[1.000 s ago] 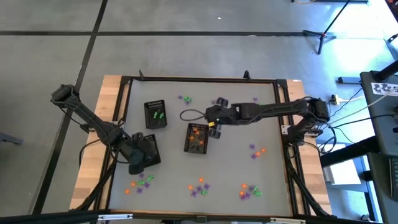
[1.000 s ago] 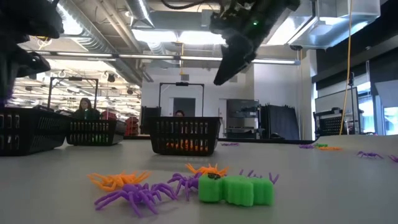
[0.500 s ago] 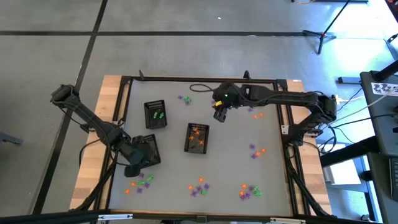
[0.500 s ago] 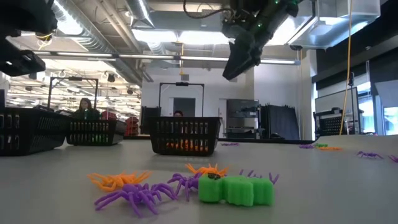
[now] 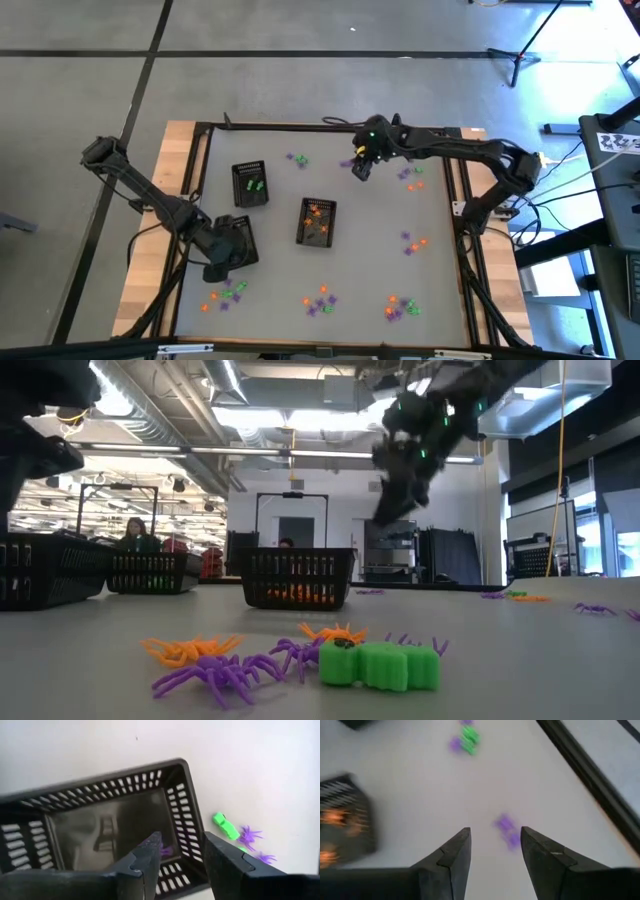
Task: Sort Halloween decoration
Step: Put the purple spider toy into the bottom left black basket
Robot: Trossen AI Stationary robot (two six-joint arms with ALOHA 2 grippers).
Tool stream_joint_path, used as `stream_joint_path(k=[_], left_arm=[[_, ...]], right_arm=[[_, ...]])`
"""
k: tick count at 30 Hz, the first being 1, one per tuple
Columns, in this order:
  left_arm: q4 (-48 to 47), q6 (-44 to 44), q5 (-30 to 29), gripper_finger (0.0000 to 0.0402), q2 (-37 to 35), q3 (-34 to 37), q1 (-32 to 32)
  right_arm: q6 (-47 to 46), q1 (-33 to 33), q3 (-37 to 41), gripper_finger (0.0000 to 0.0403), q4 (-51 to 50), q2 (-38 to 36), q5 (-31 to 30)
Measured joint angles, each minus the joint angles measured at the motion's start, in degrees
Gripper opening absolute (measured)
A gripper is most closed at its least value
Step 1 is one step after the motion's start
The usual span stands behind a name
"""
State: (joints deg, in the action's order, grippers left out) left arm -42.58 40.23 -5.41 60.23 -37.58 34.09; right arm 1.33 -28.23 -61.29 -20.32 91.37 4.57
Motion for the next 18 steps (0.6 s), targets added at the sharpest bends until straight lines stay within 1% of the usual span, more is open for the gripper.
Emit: stream_joint_path(k=[3,5,7,11,14,18], left_arm=[[0.47,-3.21,-0.14,0.0133,0.00,0.00,-1.07],[0.88,-4.76,-0.71,0.0133,0.00,0.00,-1.80],[1.26,-6.15,-1.96,0.0133,0.02,-0.02,-2.27],[1.74,-6.47,-4.49,0.0133,0.02,-0.02,-2.47],[1.74,-6.48,-6.12,0.0133,0.02,-0.02,-2.47],[1.84,-6.45,-7.00,0.0133,0.02,-0.02,-2.47]], right_arm=[[-2.59,-2.40,2.90,0.0170,3.70,2.06,-0.01],[-4.07,-3.29,3.46,0.0170,4.00,3.87,-0.17],[-4.50,-3.78,3.46,0.0170,4.38,5.95,-1.74],[-4.38,-3.70,2.56,0.0170,5.72,9.72,-4.05],[-4.40,-3.64,1.34,0.0170,7.52,12.03,-4.10],[-4.41,-3.63,-0.43,0.0170,7.39,14.70,-4.10]])
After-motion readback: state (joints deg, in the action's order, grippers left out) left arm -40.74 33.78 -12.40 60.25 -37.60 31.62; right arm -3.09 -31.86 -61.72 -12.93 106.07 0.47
